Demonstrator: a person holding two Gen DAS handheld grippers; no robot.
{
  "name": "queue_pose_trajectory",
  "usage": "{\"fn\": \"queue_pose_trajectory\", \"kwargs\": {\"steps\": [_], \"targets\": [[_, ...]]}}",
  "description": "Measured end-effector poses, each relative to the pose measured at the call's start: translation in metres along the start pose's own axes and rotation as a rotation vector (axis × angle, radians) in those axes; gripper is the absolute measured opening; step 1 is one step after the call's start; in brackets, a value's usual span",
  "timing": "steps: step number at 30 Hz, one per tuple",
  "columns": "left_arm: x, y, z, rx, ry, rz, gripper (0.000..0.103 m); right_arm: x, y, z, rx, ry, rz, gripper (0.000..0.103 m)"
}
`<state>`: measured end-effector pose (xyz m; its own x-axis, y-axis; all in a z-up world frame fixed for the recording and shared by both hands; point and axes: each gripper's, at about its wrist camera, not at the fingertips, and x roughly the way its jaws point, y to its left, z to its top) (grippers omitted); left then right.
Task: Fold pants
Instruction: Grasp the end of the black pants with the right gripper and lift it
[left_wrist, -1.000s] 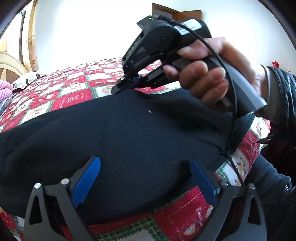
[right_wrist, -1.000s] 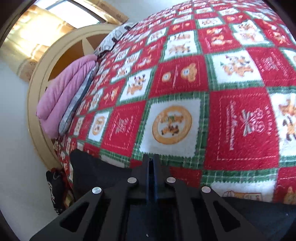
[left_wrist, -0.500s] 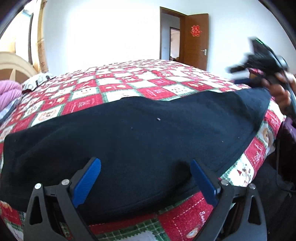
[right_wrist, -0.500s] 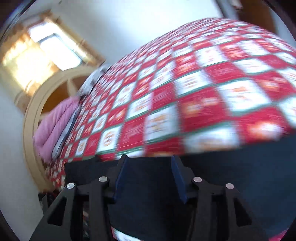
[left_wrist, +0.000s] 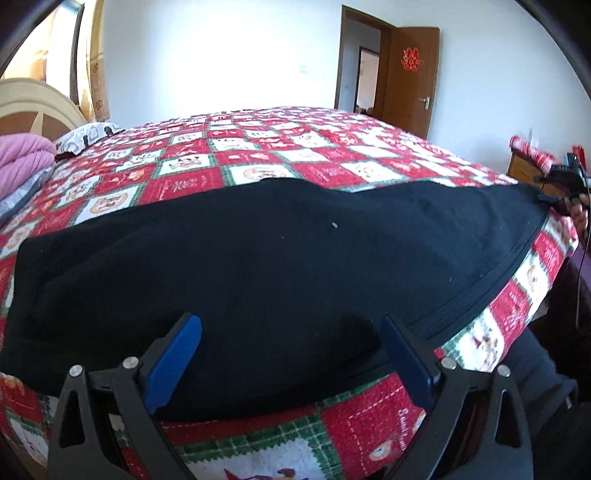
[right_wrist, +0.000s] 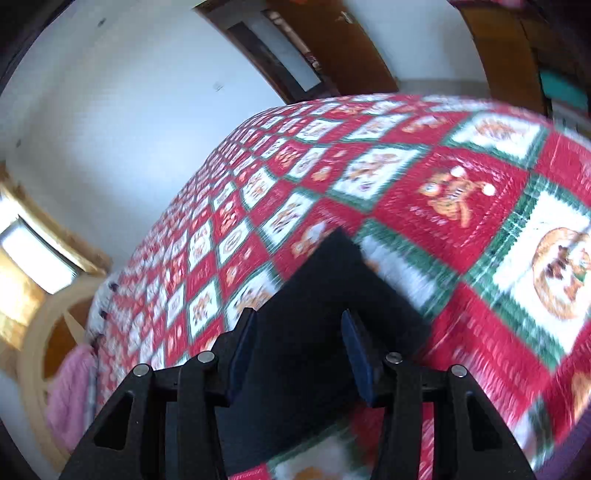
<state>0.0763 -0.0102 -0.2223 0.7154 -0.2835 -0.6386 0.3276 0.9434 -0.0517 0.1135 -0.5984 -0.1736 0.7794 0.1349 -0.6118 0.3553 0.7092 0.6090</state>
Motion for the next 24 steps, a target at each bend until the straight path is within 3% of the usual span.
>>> {"fn": "queue_pose_trajectory", "kwargs": {"steps": [2,5,9,14,19,24], "targets": [[-0.002,-0.004,0.000,0.025,0.007,0.020,0.100,0.001,-0.008,0.003,0.024,-0.012,0.052,0.049],[-0.007,-0.003,0.000,0.022,-0.003,0.028,0.100,-0.010,0.004,0.003,-0.002,-0.016,0.045,0.049],[-0.011,0.000,-0.001,0.006,0.001,0.036,0.100,-0.045,0.010,0.002,-0.060,-0.095,-0.044,0.049],[-0.015,0.005,-0.001,-0.008,-0.011,0.052,0.100,-0.062,-0.013,0.006,-0.035,-0.123,-0.138,0.049],[-0.010,0.012,-0.004,-0.030,-0.005,0.062,0.100,-0.050,-0.032,0.004,0.007,-0.107,-0.082,0.049],[-0.007,0.013,-0.007,-0.035,-0.001,0.062,0.100,-0.035,-0.024,-0.005,-0.053,-0.134,-0.102,0.050]]}}
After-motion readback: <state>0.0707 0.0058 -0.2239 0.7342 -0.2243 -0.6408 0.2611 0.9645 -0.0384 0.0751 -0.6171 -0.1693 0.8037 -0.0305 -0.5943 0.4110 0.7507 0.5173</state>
